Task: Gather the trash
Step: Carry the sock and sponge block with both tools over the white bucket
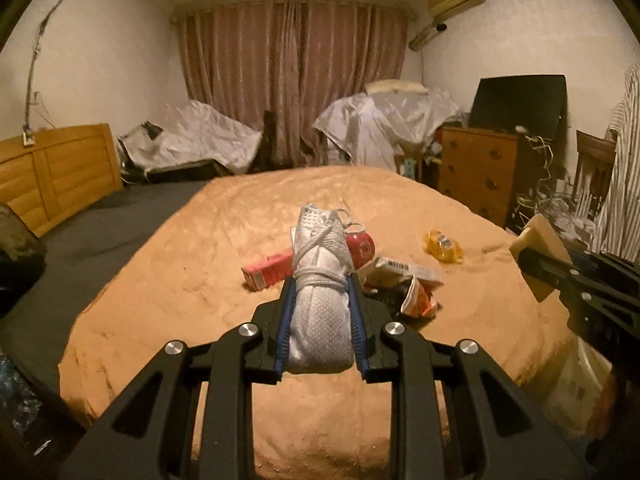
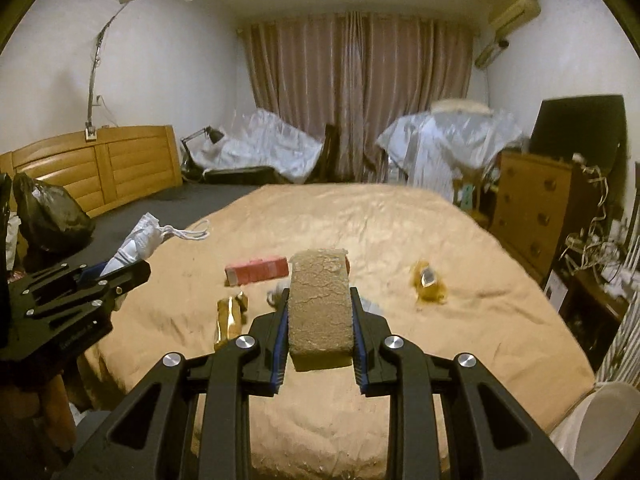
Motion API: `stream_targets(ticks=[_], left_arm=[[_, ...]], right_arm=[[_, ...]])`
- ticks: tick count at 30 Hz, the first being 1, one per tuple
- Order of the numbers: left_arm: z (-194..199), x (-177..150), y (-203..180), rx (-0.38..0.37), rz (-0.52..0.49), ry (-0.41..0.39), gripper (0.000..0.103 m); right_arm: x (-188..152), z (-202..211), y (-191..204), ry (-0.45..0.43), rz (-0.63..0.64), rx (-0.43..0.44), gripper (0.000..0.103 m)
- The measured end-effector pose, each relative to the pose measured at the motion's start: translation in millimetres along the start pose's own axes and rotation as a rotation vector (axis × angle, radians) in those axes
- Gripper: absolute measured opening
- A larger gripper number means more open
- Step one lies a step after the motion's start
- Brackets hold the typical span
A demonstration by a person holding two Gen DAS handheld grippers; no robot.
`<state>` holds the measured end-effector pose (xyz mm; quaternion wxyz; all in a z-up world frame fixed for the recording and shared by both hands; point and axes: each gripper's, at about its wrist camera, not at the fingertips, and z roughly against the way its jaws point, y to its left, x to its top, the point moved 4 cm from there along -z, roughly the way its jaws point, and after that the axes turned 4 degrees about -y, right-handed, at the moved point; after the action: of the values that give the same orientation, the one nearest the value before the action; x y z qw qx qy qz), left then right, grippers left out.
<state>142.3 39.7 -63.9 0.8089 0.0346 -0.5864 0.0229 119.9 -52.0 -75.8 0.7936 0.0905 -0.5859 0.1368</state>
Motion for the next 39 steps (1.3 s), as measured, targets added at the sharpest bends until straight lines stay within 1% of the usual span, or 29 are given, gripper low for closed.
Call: stream_targets(ticks=[4, 10, 15, 19, 25, 30, 36, 39], left_arm=[[5.4, 4.2, -7.1, 0.017, -0.005, -0.022, 0.024], [6.3, 7.7, -11.5, 0.010, -0.009, -0.018, 0.024], [4.7, 8.0, -10.3, -0.008, -0.011, -0.011, 0.024], [1.9, 12.5, -22.0, -0.041, -0.024, -0.013, 0.024], [-2.7, 21.2, -54.6, -0.116, -0.043, -0.020, 0.024], [-4.7, 27.5, -93.7, -0.192, -0.070, -0.030, 0.024], [-5.0, 31.2, -148.4, -0.300, -0.097, -0.026, 0.024], [-4.7, 31.1, -184.0, -0.367, -0.117, -0.017, 0.024]], right_arm=[[3.4, 14.7, 2.2, -0.023, -0.003, -0.014, 0.028], [5.6, 23.9, 0.6, -0.027, -0.008, -0.024, 0.028], [6.4, 24.1, 1.0, -0.026, -0.006, -0.025, 0.027], [9.5, 32.3, -5.5, -0.027, -0.011, -0.042, 0.027], [12.4, 53.0, -41.6, -0.022, -0.035, -0.104, 0.027], [14.4, 77.6, -80.9, -0.023, -0.051, -0.172, 0.028], [15.5, 116.2, -139.1, -0.022, -0.052, -0.275, 0.028], [13.1, 138.4, -173.7, -0.017, -0.069, -0.328, 0.028]])
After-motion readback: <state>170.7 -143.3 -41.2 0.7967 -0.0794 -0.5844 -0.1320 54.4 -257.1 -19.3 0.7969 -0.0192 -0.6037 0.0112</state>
